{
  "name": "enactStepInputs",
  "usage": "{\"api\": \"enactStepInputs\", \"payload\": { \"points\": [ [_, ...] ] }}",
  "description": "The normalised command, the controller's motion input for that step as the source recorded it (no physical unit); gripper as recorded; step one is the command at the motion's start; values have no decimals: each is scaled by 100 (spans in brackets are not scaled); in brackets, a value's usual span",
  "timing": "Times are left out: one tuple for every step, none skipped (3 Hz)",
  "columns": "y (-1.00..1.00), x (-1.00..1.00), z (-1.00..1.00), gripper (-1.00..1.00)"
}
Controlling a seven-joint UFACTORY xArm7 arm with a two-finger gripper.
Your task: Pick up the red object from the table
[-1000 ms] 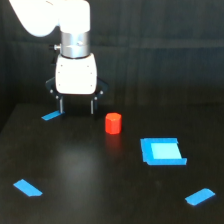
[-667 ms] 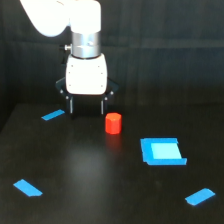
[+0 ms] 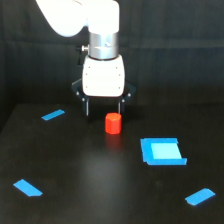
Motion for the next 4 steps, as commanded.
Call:
{"api": "enactStepInputs", "payload": {
  "points": [
    [-67, 8, -6, 100],
    [-16, 6, -18, 68],
    [8, 4, -8, -100],
    [-4, 13, -17, -92]
  ]
}}
